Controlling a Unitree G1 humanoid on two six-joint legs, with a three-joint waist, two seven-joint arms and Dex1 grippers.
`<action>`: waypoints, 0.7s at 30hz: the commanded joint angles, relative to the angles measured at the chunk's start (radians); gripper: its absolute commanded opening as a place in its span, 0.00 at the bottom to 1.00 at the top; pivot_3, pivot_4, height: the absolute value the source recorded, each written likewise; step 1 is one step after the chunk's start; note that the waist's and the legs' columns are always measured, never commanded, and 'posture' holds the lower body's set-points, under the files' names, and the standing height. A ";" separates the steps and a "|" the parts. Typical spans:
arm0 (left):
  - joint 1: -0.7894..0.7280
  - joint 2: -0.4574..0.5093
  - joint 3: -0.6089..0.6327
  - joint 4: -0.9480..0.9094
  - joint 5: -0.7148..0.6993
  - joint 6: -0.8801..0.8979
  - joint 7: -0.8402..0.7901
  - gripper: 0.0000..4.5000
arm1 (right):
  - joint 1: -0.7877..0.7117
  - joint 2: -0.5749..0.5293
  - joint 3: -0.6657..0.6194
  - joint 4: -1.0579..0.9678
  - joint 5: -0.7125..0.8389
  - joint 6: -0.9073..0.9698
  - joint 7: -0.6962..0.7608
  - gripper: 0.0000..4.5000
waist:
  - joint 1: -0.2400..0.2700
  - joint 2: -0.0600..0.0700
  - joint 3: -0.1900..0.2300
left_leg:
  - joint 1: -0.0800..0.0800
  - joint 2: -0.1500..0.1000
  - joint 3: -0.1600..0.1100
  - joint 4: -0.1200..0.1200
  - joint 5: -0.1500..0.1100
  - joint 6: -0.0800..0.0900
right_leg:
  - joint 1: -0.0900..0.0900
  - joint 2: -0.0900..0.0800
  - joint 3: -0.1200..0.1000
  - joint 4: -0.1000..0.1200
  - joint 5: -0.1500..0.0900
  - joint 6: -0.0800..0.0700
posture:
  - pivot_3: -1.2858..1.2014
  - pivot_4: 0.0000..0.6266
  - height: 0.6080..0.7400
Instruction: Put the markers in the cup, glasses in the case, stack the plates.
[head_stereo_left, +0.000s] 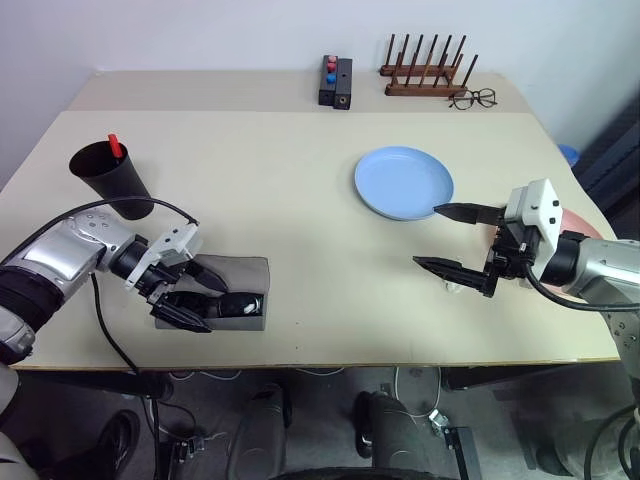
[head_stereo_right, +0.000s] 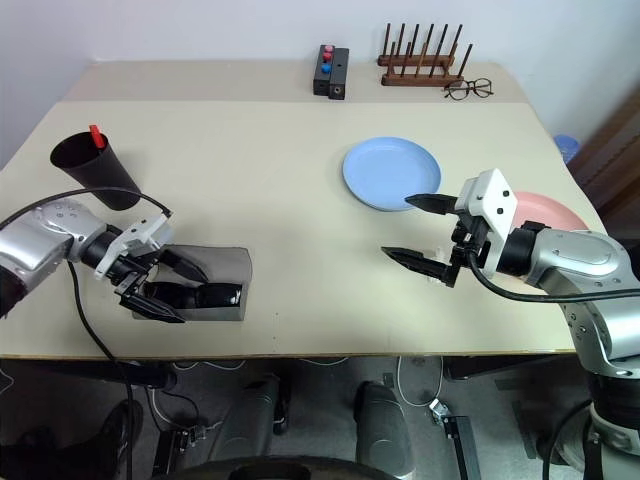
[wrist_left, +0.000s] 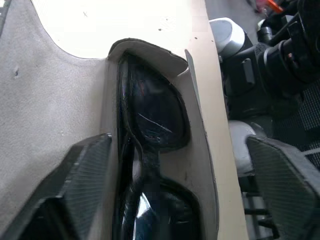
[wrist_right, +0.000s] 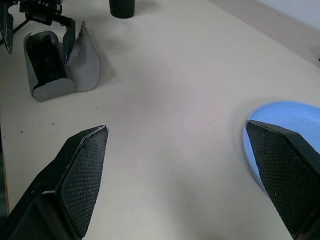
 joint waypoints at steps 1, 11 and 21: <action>-0.029 0.002 0.021 0.007 0.011 -0.016 -0.004 0.99 | -0.023 0.007 -0.013 -0.003 0.004 -0.016 -0.002 1.00 | 0.000 0.000 0.000 | 0.000 0.000 0.000 0.000 0.000 0.000 | 0.000 0.000 0.000 0.000 0.000 0.000 | 0.52 0.24 1.00; -0.159 -0.011 0.108 0.043 -0.039 0.144 -0.004 0.99 | -0.024 0.018 -0.010 0.000 0.001 -0.018 -0.004 1.00 | 0.000 0.000 0.000 | 0.000 0.000 0.000 0.000 0.000 0.000 | 0.000 0.000 0.000 0.000 0.000 0.000 | 0.52 0.24 1.00; -0.292 -0.235 0.386 0.432 0.265 0.006 0.021 0.13 | -0.019 0.026 0.014 -0.013 0.012 -0.012 0.031 1.00 | -0.004 0.000 0.000 | 0.000 0.000 0.000 -0.001 0.000 0.000 | 0.000 0.000 0.000 0.000 0.000 0.000 | 0.52 0.24 1.00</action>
